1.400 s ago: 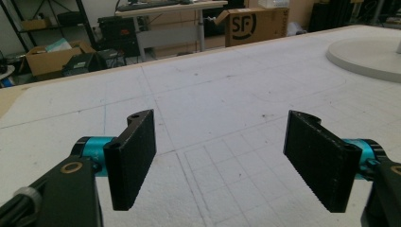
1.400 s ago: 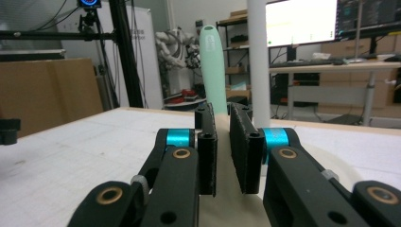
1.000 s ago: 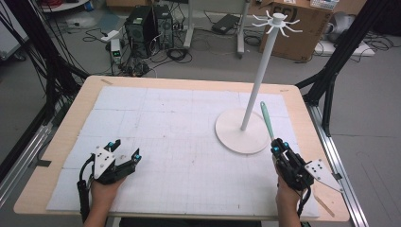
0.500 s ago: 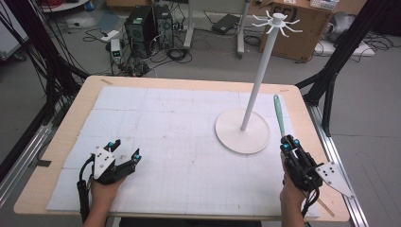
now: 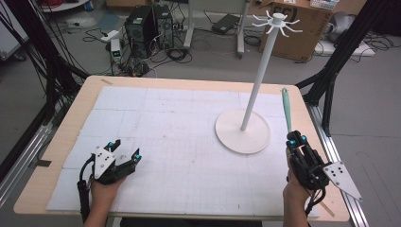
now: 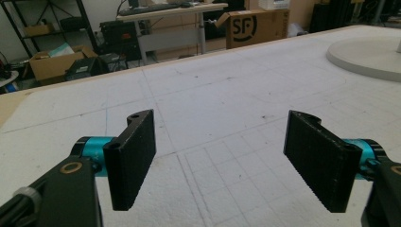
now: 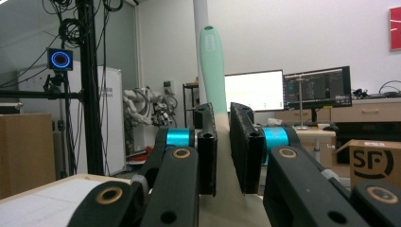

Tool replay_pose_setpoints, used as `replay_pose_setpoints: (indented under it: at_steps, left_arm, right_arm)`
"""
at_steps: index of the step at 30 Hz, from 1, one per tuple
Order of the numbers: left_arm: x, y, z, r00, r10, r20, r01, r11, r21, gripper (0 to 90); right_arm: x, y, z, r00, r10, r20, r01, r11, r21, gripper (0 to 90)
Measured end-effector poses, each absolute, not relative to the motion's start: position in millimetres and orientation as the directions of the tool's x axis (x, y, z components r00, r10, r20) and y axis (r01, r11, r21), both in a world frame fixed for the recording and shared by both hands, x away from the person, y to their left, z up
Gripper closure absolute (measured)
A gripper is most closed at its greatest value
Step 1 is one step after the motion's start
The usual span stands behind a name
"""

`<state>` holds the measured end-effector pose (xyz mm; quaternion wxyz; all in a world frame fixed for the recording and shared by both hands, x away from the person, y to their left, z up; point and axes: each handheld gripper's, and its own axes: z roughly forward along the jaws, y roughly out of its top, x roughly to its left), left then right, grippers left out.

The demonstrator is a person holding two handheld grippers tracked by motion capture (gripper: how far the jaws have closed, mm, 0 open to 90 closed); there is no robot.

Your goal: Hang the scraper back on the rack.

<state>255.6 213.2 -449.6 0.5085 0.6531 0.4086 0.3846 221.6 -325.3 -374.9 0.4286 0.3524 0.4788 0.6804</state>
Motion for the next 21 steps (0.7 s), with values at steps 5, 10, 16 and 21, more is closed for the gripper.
replay_pose_setpoints:
  at_steps: [5, 10, 16, 21]
  left_arm:
    - [255.8, 213.4, -449.6, 0.372, 0.924, 0.088, 0.142, -0.15, 0.978, 26.6]
    - [255.6, 213.1, -449.7, 0.37, 0.925, 0.088, 0.142, -0.15, 0.978, 26.6]
    - [255.8, 213.3, -449.6, 0.372, 0.924, 0.092, 0.142, -0.154, 0.978, 26.6]
    - [255.9, 213.4, -449.5, 0.374, 0.923, 0.095, 0.143, -0.159, 0.977, 26.6]
  right_arm:
    - [225.0, -318.1, -371.2, -0.388, 0.92, 0.058, -0.264, -0.171, 0.949, 82.2]
    - [228.5, -309.3, -366.1, -0.378, 0.925, 0.039, -0.292, -0.159, 0.943, 82.2]
    - [233.6, -303.7, -358.5, -0.366, 0.931, 0.013, -0.331, -0.142, 0.933, 82.2]
    - [234.5, -300.9, -354.0, -0.36, 0.933, 0.02, -0.366, -0.161, 0.917, 82.2]
